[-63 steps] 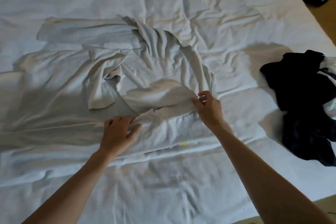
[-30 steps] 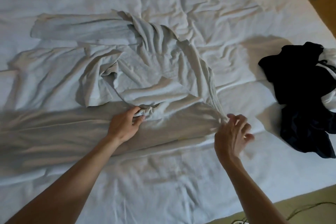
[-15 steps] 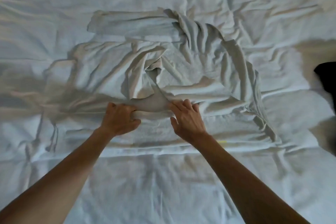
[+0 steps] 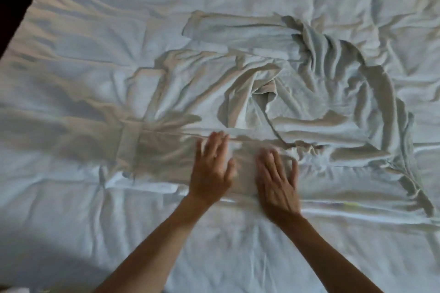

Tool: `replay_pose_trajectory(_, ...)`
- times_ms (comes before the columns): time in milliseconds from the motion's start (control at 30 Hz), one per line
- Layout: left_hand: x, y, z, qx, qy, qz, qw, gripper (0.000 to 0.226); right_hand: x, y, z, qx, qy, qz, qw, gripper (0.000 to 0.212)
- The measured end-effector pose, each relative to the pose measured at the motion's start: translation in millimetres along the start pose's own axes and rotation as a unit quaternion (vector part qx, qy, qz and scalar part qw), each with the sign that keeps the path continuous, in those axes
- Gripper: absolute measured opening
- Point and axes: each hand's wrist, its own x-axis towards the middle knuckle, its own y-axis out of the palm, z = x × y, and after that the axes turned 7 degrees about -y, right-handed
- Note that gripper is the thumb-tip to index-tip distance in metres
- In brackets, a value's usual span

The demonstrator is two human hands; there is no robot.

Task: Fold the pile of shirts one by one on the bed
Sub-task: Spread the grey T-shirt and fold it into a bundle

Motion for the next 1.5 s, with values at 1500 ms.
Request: replay_pose_trajectory(1500,172,13,-158,0.048,0.349,-0.066,0.933,0.028,-65,-25,-66,0.031,0.175,0.013,0.984,0.063)
